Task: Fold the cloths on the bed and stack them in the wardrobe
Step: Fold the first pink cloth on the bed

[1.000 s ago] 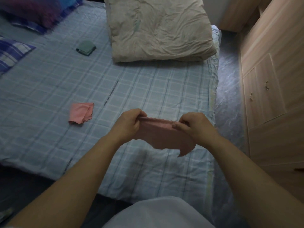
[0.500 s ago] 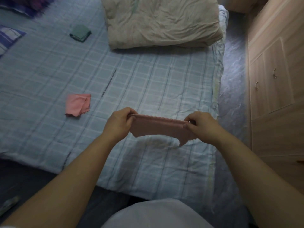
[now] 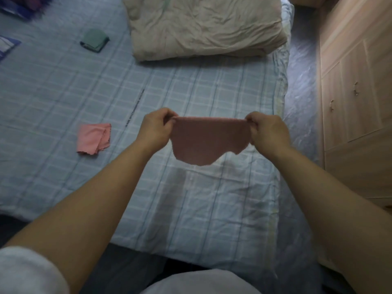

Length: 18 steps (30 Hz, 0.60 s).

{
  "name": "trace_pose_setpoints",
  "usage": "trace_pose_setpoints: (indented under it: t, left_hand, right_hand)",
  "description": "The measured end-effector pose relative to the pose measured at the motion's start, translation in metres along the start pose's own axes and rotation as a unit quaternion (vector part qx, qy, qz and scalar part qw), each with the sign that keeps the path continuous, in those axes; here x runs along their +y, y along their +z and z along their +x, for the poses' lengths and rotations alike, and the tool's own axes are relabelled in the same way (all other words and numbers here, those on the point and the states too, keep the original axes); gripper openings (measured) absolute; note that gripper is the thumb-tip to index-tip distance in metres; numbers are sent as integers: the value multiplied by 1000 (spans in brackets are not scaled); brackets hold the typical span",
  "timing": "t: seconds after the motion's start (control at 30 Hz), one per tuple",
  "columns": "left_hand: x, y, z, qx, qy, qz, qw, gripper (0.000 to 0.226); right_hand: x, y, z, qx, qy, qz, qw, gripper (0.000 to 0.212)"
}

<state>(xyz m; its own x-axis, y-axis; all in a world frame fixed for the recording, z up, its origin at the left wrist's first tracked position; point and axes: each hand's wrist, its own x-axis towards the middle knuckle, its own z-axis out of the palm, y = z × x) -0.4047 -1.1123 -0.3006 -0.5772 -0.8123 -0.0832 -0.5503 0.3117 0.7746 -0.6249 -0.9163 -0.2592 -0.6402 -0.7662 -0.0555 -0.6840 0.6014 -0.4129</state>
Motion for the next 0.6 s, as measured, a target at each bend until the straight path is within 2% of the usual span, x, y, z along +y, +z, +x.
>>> trace_pose_setpoints:
  t: [0.17, 0.4, 0.6]
  left_hand:
    - [12, -7, 23, 35, 22, 14, 999, 16]
    - [-44, 26, -12, -20, 12, 24, 999, 12]
    - [-127, 79, -70, -96, -44, 42, 994, 11]
  right_hand:
    - [2, -4, 10, 23, -61, 33, 997, 27]
    - [32, 55, -18, 40, -54, -11, 998, 21]
    - [78, 145, -60, -66, -75, -33, 994, 23]
